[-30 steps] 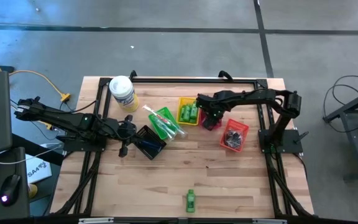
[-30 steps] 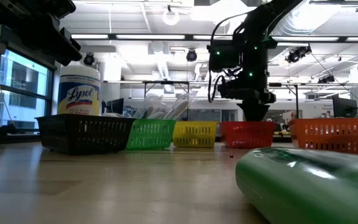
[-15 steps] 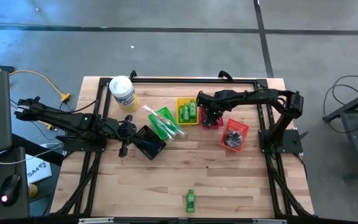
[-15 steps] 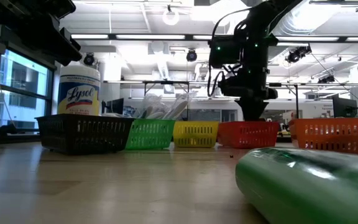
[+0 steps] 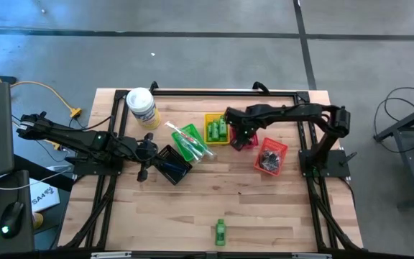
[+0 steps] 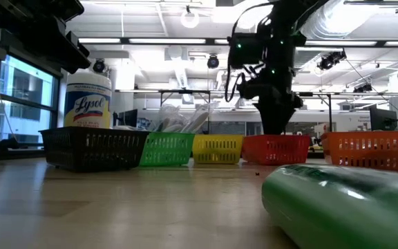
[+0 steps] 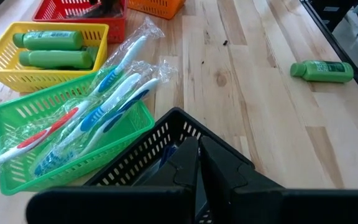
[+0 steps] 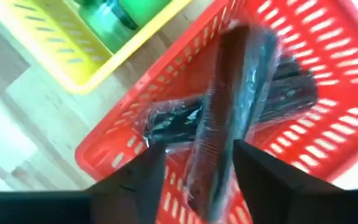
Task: Pick & Place Travel size toiletries
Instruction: Put the black comb into the red bin, then adjust the red bin, then put the green shampoo into the yellow bin
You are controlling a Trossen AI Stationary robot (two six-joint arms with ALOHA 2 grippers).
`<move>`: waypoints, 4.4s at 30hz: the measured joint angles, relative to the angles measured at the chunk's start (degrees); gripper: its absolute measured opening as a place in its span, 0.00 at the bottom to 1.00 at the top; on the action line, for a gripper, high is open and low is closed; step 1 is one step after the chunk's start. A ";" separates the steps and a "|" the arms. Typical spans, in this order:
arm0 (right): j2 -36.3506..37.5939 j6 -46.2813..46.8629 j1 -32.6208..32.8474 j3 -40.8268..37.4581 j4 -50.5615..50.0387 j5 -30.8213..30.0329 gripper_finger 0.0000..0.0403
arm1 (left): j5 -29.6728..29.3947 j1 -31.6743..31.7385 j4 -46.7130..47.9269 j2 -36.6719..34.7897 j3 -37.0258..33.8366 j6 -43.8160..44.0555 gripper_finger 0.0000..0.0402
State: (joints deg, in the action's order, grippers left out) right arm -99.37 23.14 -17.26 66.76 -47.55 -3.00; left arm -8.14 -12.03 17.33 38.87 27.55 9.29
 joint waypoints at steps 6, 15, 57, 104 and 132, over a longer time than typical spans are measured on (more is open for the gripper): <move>0.13 -3.88 0.17 3.86 -3.85 -0.17 0.53 | 0.00 0.01 0.06 0.00 0.00 0.01 0.04; 3.29 -12.87 5.01 5.40 -13.40 -8.81 0.50 | 0.02 -0.01 0.91 0.00 0.00 0.01 0.04; 5.09 -19.98 7.66 -9.75 5.05 -6.87 0.43 | 1.26 0.00 1.33 0.00 0.00 0.04 0.04; 4.50 -15.42 6.78 -9.73 9.93 12.14 0.63 | 1.28 0.00 0.86 0.01 0.00 -1.35 0.04; 14.24 -13.77 8.78 -9.73 14.82 5.71 0.62 | 1.81 -0.01 -7.31 0.39 -4.76 -7.63 0.04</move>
State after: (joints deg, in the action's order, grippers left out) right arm -85.13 9.37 -8.48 57.04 -32.73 2.71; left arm -6.33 -12.03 10.02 39.27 22.79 1.65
